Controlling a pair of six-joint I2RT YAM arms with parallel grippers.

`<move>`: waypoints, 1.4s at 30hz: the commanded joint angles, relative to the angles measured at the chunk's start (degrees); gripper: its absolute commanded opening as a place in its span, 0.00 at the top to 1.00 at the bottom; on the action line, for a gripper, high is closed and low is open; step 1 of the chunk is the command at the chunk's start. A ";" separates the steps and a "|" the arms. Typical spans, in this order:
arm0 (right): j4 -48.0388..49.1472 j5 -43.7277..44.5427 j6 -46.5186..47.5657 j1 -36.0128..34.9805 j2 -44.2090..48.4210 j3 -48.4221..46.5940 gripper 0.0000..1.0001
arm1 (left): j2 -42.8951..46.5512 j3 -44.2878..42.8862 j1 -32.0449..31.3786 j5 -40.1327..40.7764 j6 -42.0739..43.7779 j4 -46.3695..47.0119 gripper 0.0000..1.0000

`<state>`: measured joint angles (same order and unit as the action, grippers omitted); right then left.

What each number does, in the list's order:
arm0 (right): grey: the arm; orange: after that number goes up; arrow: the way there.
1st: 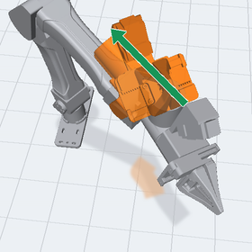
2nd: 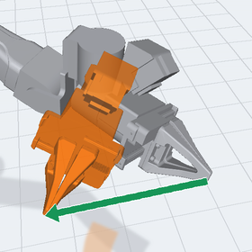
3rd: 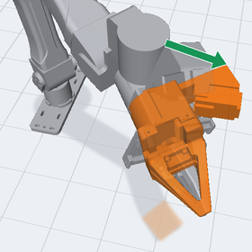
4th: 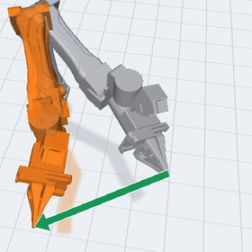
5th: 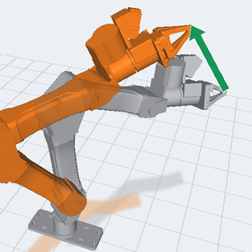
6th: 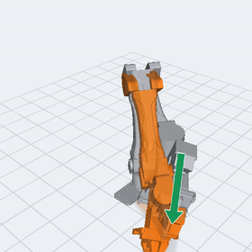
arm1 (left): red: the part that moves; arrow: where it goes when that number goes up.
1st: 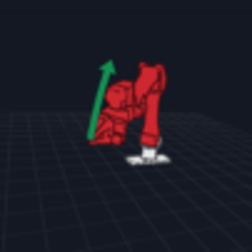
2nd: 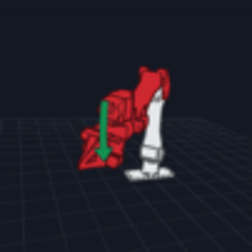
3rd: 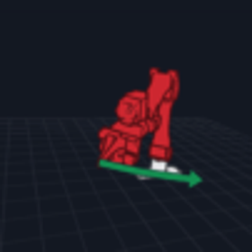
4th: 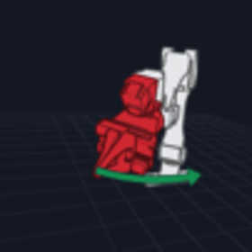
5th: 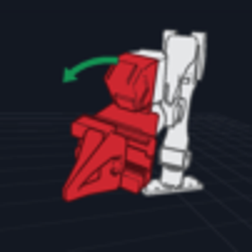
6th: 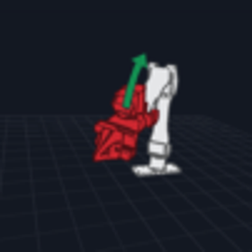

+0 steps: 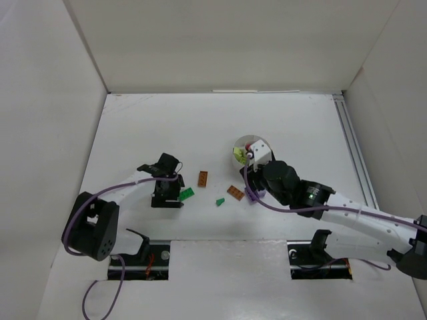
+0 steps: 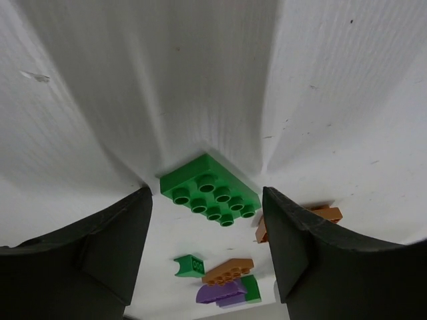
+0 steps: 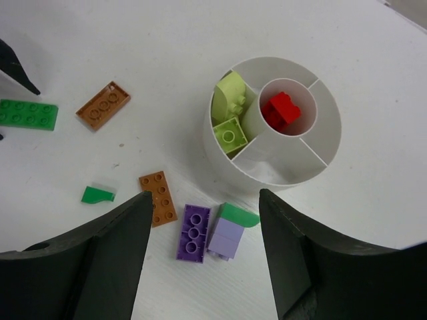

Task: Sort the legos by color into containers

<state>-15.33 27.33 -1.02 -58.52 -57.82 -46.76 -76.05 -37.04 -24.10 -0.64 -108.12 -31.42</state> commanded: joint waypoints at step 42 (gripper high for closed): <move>0.92 18.80 -0.13 -0.10 13.79 4.05 0.27 | -8.93 -30.99 -18.00 27.46 82.39 44.14 0.89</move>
<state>-15.99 41.74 -0.93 -58.52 -45.32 -42.50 -84.29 -68.27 -42.30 27.66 -43.99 -3.60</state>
